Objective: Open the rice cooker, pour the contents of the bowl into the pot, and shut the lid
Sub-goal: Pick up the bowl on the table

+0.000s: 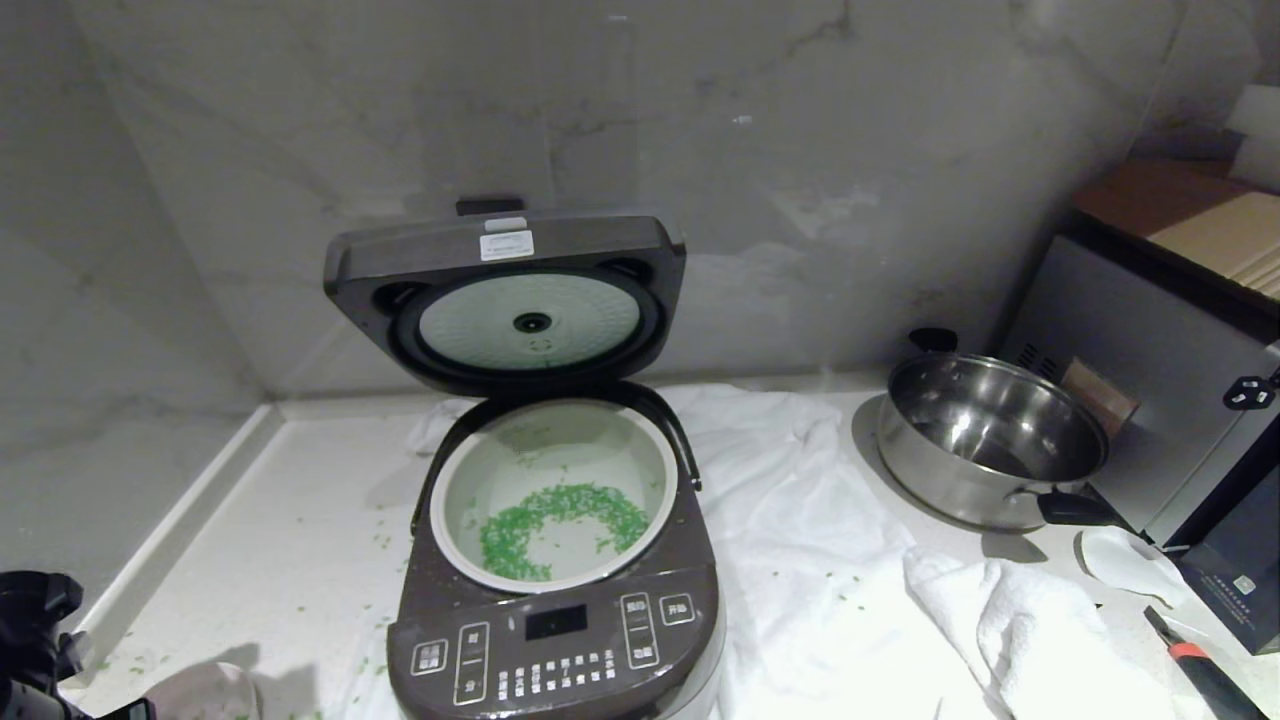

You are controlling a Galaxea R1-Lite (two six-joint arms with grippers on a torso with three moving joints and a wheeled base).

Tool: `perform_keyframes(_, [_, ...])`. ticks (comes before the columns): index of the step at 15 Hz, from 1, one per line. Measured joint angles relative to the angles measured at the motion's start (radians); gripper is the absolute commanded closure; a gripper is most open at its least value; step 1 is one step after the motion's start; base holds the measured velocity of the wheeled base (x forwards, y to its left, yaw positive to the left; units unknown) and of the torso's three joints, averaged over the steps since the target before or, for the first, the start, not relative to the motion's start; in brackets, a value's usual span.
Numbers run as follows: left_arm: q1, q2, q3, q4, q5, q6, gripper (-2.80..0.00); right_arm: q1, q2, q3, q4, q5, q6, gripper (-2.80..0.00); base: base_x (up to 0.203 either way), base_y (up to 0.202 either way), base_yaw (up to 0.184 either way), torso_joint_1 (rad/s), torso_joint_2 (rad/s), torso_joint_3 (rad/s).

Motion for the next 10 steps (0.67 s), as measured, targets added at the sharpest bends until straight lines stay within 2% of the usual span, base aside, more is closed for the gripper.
perform_keyframes(3, [-0.005,-0.029,-0.084,0.147,-0.009,-0.010,0.00,0.000,0.000,0.000,0.000,0.000,0.000,0.00,0.000,0.000,0.000,0.000,0.00,0.000])
perform_keyframes(7, [-0.026,-0.041,-0.158,0.228,-0.014,-0.022,0.00,0.000,0.000,0.000,0.000,0.000,0.000,0.00,0.000,0.000,0.000,0.000,0.00,0.000])
perform_keyframes(10, [-0.054,-0.043,-0.200,0.311,-0.051,-0.041,0.00,0.000,0.000,0.000,0.000,0.000,0.000,0.00,0.000,0.000,0.000,0.000,0.00,0.000])
